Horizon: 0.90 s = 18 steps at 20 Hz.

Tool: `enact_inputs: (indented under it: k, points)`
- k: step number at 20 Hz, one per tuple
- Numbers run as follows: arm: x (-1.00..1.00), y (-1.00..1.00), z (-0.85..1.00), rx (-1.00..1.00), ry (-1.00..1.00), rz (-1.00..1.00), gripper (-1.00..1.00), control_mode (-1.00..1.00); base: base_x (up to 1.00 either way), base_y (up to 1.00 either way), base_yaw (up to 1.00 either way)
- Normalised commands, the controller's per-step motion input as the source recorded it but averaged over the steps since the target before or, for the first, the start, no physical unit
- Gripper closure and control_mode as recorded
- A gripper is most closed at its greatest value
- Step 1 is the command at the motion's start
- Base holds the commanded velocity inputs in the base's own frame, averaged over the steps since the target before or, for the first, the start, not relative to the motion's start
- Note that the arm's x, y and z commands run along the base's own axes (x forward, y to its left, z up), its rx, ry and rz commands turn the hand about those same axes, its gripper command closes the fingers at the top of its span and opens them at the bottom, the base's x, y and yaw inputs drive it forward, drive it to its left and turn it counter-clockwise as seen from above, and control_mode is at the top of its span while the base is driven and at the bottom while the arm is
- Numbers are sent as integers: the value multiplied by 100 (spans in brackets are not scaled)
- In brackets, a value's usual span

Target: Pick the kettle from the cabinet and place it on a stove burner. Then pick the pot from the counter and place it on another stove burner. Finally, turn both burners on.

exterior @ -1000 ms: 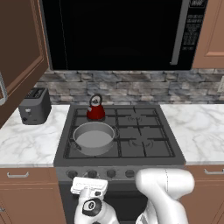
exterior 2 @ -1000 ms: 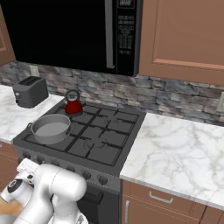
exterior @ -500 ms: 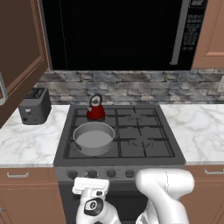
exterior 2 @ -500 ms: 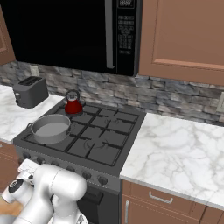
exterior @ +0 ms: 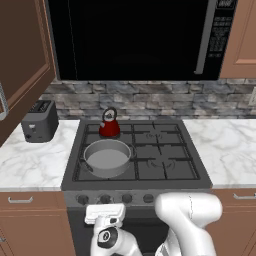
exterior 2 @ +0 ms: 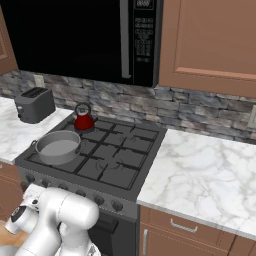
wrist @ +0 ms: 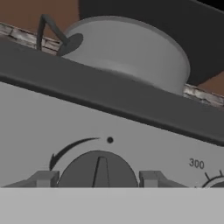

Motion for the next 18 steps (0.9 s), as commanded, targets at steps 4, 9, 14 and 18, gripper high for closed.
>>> enact_inputs:
  k: [4,9,14,18]
  points:
    - [0,0,0,-26,4,-1,100,-100,0,0,0]
    - [0,0,0,-27,4,-1,100,-100,0,0,0]
    - [0,0,0,-28,4,-1,100,-100,0,0,0]
    - [0,0,0,-27,5,-1,100,-100,0,0,0]
